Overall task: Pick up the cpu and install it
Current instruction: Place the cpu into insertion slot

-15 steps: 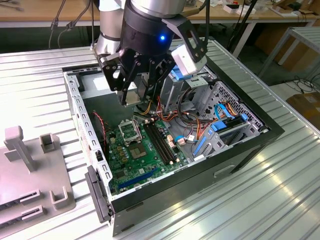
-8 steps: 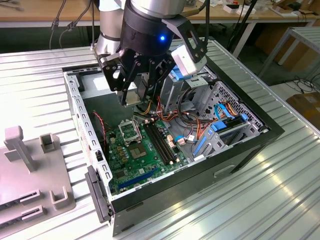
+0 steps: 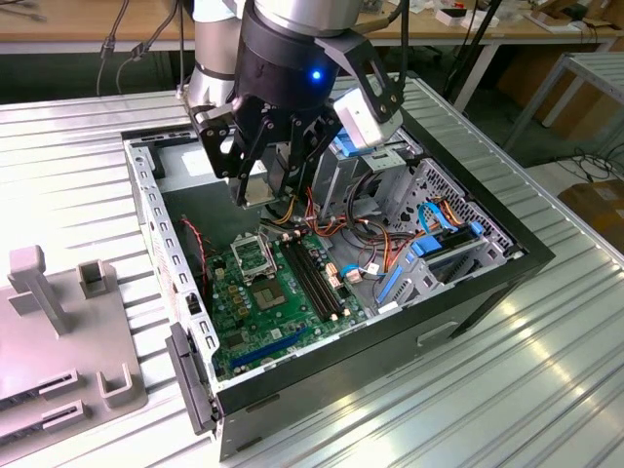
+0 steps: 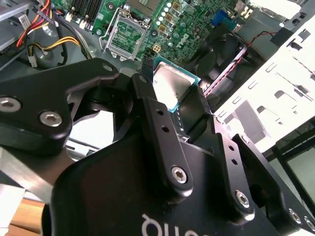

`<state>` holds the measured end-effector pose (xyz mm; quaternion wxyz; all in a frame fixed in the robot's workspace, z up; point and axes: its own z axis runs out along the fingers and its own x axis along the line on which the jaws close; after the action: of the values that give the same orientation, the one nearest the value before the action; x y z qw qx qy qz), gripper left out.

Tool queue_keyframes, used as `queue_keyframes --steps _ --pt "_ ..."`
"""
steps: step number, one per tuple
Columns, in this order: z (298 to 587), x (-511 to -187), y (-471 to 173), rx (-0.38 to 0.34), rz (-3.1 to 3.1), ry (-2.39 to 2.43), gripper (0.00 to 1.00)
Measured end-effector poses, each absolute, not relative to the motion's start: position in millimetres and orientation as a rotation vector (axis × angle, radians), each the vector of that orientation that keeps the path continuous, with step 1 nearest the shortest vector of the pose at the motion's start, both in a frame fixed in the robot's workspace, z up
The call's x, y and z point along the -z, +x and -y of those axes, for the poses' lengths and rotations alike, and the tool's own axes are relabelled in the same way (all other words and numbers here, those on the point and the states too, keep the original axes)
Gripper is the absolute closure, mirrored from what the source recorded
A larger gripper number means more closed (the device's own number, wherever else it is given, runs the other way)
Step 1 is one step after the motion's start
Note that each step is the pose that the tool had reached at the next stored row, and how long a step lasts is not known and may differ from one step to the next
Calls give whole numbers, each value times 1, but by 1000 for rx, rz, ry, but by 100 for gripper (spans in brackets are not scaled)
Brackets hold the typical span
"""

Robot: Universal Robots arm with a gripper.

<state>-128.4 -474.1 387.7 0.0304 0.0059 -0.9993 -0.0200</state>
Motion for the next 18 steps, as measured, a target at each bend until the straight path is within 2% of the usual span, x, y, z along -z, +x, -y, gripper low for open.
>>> queue_keyframes --steps 18 --pt "475 -383 -128 63 3081 -33 53"
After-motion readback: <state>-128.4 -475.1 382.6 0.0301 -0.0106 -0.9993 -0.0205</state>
